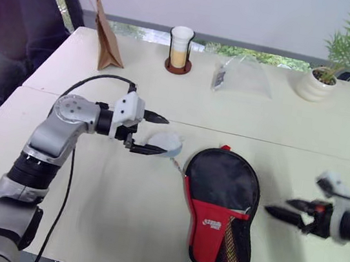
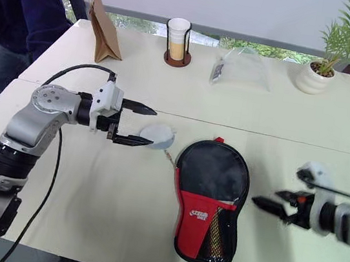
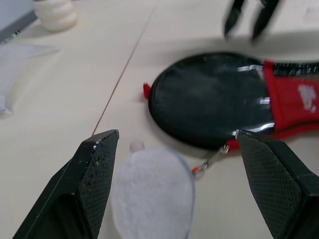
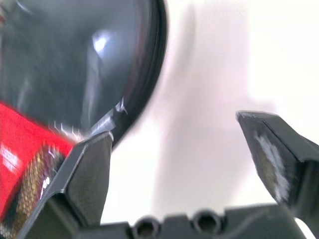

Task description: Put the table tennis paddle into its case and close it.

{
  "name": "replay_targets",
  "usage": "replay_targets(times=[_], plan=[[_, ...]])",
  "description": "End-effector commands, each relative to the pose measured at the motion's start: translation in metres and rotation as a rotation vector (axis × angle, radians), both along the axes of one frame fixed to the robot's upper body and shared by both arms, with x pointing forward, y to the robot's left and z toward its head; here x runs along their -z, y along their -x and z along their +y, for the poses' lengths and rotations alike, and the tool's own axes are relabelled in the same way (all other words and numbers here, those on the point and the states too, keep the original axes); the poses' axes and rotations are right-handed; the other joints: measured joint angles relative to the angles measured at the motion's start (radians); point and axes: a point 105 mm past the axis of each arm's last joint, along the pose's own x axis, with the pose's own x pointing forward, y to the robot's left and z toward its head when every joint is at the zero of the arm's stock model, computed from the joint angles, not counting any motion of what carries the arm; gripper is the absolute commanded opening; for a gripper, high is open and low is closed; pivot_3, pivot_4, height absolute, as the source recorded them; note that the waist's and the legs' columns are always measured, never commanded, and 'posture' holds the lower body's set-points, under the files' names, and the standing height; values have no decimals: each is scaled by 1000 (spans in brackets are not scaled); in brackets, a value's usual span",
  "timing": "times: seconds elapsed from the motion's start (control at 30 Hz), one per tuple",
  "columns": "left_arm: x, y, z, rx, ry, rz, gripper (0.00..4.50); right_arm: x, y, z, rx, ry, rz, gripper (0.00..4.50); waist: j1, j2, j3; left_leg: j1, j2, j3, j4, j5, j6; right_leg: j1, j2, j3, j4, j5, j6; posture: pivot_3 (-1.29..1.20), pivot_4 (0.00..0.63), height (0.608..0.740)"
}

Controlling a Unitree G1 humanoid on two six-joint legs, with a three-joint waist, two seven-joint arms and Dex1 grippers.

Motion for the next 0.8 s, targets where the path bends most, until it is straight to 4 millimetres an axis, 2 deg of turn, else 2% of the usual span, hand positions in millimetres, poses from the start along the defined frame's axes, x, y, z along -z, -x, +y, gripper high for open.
replay_targets(times=[0.03, 0.13, 0.2, 0.33, 0.57, 0.7, 0.8], plan=[[-13, -2, 5, 0, -20, -70, 3920, -32, -11, 48, -238, 4, -148, 4458, -13, 0, 0, -1, 1, 0, 0, 0, 0, 0, 1, 0, 0, 0, 0, 0, 150, 740], [-11, -4, 10, -9, -53, -96, 3920, -34, -19, 86, -389, 34, -246, 4458, -15, 0, 0, -4, 2, 0, 0, 0, 0, -4, 1, 0, 1, 0, 0, 0, 150, 740], [-3, -6, 10, -19, -90, -113, 3920, -20, -24, 104, -475, 84, -298, 4458, -12, 0, 0, -6, 1, 0, 1, 0, -1, -6, 1, 0, 1, 0, 0, 0, 150, 740], [16, -6, 10, -17, -162, -136, 3920, 14, -30, 117, -543, 141, -314, 4458, -7, 0, 0, -7, -1, 0, 2, 1, -1, -6, -1, -1, 2, 0, 0, 0, 150, 740], [29, -13, -3, -11, -139, -122, 3920, 57, -35, 107, -502, 175, -300, 4458, -10, 0, 0, -8, -2, 0, 3, 3, -4, -6, -2, -1, 2, 0, 0, 0, 150, 740], [42, -16, -6, 6, -188, -123, 3920, 87, -33, 94, -501, 276, -264, 4458, -12, -1, -1, -6, -2, 0, 3, 3, -5, -5, -1, -1, 2, 0, 0, 0, 150, 740], [53, -21, -9, 4, -206, -117, 3920, 91, -33, 89, -489, 294, -264, 4458, -11, -3, -2, -2, -2, 0, 2, 2, -3, -2, -1, -1, 1, 0, 0, 0, 150, 740]])
